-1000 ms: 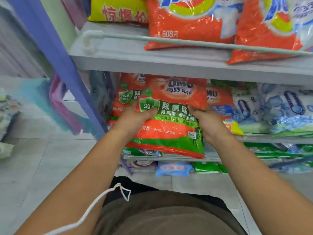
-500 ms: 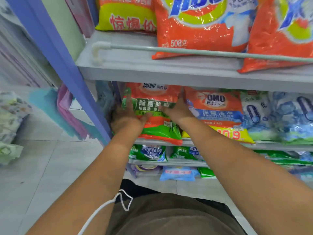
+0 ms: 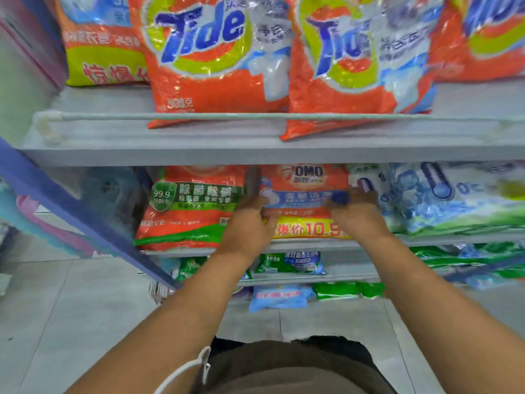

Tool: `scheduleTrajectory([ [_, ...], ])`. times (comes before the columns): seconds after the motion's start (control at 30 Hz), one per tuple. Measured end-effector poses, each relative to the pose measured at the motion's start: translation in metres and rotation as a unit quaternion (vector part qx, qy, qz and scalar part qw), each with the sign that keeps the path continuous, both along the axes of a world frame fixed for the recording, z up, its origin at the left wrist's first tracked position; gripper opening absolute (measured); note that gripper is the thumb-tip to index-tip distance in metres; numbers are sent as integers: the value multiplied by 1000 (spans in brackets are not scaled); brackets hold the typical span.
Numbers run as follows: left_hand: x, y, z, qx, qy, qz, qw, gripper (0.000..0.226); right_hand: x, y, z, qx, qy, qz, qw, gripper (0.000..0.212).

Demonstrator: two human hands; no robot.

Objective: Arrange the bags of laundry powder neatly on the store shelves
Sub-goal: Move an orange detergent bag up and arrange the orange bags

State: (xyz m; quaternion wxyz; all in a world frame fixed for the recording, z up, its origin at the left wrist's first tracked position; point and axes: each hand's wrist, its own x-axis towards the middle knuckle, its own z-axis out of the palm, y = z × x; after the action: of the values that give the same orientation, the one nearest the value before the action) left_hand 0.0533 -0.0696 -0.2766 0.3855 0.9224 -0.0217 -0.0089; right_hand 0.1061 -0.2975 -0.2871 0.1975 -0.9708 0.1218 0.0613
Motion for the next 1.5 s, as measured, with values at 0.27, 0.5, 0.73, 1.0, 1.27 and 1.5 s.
scheduleTrajectory([
  [0.27,15,-55,11,54,213,131,967,78,-3,-30,17,232,154,19,960,49],
  [0.5,4,-54,59,-254,251,194,914,32,-7,-49,40,450,176,-23,875,74],
  [0.73,-59,-43,54,-378,382,203,819,22,-73,-36,66,437,111,9,893,31],
  [1.0,-126,-12,73,-487,310,148,803,22,-143,-24,112,492,62,-85,864,39],
  [1.27,-184,38,95,-464,263,119,837,28,-201,22,137,579,189,-100,787,36],
  [1.5,-221,88,150,-449,206,81,866,48,-244,59,174,598,134,-26,790,44],
])
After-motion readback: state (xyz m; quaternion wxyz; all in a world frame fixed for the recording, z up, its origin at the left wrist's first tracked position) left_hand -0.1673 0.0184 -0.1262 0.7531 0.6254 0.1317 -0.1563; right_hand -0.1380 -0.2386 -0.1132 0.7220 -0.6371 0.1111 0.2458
